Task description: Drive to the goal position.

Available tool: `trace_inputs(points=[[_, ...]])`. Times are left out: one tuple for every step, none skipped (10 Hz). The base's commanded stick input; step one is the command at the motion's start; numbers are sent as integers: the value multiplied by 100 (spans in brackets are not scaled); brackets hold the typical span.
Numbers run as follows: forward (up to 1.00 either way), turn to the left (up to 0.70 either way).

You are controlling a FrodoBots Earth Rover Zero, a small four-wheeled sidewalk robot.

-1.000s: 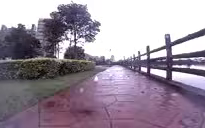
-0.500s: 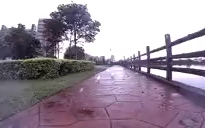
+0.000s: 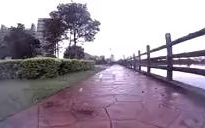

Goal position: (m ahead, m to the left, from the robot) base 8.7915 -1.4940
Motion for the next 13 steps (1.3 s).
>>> trace_inputs(points=[[100, -41], [100, -41], [100, -21], [100, -1], [100, -1], [100, -1], [100, -1], [100, -13], [100, -39], [100, -24], [100, -1], [100, -1], [100, -1]])
